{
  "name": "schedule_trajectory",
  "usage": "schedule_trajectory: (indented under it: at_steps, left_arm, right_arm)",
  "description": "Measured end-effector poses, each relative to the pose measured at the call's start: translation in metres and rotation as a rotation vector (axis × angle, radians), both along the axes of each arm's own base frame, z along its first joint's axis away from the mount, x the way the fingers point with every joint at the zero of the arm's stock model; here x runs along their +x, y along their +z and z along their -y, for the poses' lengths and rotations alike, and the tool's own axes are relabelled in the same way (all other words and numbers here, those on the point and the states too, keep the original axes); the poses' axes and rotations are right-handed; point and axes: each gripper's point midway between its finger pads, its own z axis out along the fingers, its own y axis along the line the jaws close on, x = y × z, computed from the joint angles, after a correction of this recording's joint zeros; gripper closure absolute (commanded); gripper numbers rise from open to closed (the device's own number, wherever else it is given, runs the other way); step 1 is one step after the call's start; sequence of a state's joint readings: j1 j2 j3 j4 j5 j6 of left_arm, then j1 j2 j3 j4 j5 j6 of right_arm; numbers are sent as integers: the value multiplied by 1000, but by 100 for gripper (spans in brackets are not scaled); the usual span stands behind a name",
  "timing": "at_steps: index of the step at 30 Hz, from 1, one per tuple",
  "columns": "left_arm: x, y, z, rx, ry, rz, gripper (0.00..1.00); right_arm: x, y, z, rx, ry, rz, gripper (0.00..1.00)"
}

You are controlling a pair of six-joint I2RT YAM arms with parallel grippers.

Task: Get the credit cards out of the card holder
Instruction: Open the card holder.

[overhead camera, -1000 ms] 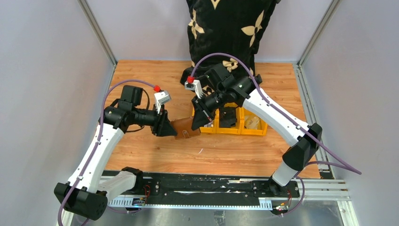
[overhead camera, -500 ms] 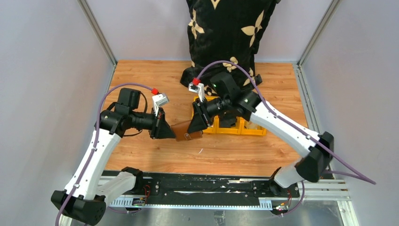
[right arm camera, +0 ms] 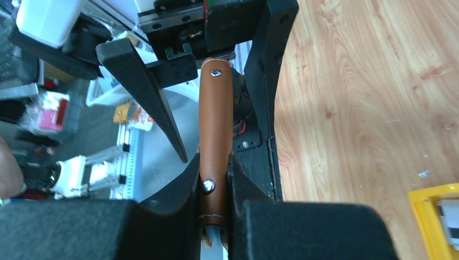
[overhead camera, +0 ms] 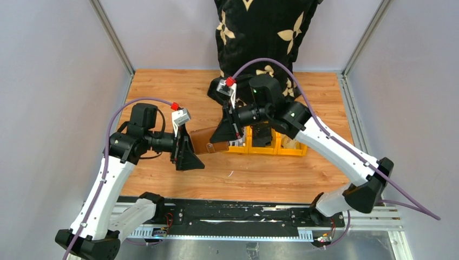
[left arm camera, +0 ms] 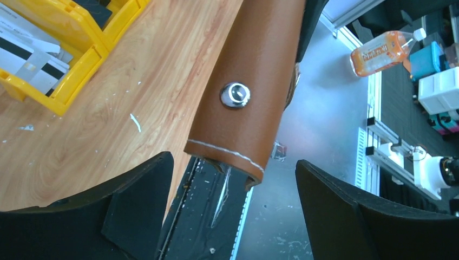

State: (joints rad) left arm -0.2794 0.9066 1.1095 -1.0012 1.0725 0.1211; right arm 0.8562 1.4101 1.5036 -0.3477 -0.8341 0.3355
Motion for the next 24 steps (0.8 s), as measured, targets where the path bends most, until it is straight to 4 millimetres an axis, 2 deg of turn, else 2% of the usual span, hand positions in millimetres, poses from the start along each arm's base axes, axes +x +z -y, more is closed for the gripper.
schedule_trajectory:
  at_steps: [4,8,12,16,17,19,20,22,24]
  left_arm:
    - [-3,0,0,-5,-21,2,21]
    - [-7,0,1,-14,-40,0,39]
    - [-6,0,2,-20,-56,-3,63]
    - [-9,-2,3,-28,-72,-5,78]
    - [-10,-1,4,-37,-81,-1,83]
    - [-14,2,4,-53,-95,9,94]
    - [-15,3,4,-59,-100,19,97]
    - [-18,4,3,-62,-102,33,99]
    - [-19,3,2,-52,-95,37,100]
  right_arm:
    - [-3,-1,-5,-93,68,65,100]
    - [-15,-29,-12,-241,159,82,100]
    - [-28,-52,-14,-340,227,71,100]
    - [-33,-48,-12,-360,240,87,100]
    - [-34,-47,-12,-359,242,93,95]
    - [-35,-45,-12,-360,244,99,77]
    - [-36,-44,-12,-359,245,99,72]
    - [-36,-43,-14,-351,240,88,62]
    - [-36,-37,-20,-293,218,65,57]
